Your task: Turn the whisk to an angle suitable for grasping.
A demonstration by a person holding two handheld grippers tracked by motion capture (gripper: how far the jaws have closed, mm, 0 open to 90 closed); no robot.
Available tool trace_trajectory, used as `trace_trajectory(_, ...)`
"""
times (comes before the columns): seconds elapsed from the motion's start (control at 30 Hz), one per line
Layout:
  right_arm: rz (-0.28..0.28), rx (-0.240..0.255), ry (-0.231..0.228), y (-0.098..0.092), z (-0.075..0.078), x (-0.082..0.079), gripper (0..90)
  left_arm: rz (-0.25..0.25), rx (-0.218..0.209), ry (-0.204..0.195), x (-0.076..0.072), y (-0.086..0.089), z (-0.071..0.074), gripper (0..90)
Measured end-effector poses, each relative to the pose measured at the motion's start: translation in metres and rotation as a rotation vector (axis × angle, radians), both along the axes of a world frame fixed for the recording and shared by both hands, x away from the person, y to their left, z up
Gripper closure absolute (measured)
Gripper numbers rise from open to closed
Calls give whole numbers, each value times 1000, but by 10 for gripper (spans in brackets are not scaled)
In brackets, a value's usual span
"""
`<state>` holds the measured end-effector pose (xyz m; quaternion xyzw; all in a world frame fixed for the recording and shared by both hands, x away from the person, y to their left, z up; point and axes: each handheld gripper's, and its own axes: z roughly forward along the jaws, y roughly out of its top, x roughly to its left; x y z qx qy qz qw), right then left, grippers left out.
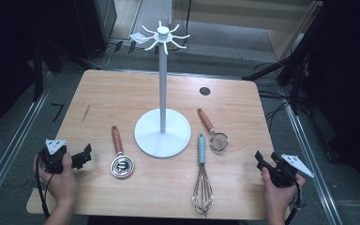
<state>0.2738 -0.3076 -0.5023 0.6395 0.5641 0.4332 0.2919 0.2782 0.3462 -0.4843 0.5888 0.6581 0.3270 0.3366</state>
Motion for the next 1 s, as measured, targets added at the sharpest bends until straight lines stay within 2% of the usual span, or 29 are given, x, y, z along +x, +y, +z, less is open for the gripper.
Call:
trace_trajectory(0.03,-3,12,-7,0,3,-1,401,39,12,-10,1,0,0,0)
trace_trajectory(0.07,0,18,-15,0,5,-2,432,39,12,-10,1,0,0,0)
trace_trajectory(0.13,-3,25,-20,0,7,-2,433,62,27,11,4,-1,0,0)
trace_trajectory(0.17,29,52,-18,2,13,-3,430,63,35,18,6,-1,0,0)
trace_trajectory(0.2,52,49,-25,3,15,-3,417,57,38,32,7,-2,0,0)
trace_trajectory(0.23,58,33,-25,6,17,-3,416,50,38,32,7,-2,0,0)
trace_trajectory(0.3,84,-29,-22,14,22,-3,421,40,50,51,9,-3,0,0)
trace_trajectory(0.33,104,-45,-11,18,23,-1,498,6,138,90,14,-7,-1,0)
trace_trajectory(0.37,104,-45,-11,18,23,-1,498,6,138,90,14,-7,-1,0)
trace_trajectory(0.4,132,-26,28,21,26,0,531,-19,186,98,16,-10,-2,0)
trace_trajectory(0.43,152,-18,56,27,31,3,502,-41,240,108,17,-14,-3,0)
trace_trajectory(0.47,152,-18,56,27,31,3,502,-51,254,103,17,-16,-3,0)
trace_trajectory(0.53,181,-14,55,32,34,8,442,-84,236,72,14,-18,-2,0)
trace_trajectory(0.57,194,-19,72,35,35,10,453,-97,230,64,13,-18,-2,0)
trace_trajectory(0.6,214,-21,102,36,37,11,461,-117,216,53,13,-19,-2,0)
trace_trajectory(0.63,268,-10,175,43,41,14,525,-127,213,53,12,-20,-2,0)
trace_trajectory(0.67,268,-10,175,43,41,14,525,-134,207,52,12,-19,-2,0)
trace_trajectory(0.73,299,-8,212,48,45,17,555,-146,184,48,10,-17,-1,0)
trace_trajectory(0.8,321,-16,237,56,51,20,541,-156,158,54,9,-14,-1,0)
trace_trajectory(0.83,324,-44,241,65,57,22,533,-162,149,60,9,-13,-1,0)
trace_trajectory(0.9,335,-53,240,68,58,23,529,-167,140,69,9,-12,-1,0)
trace_trajectory(1.0,349,-78,279,87,61,29,555,-173,138,86,11,-12,-2,0)
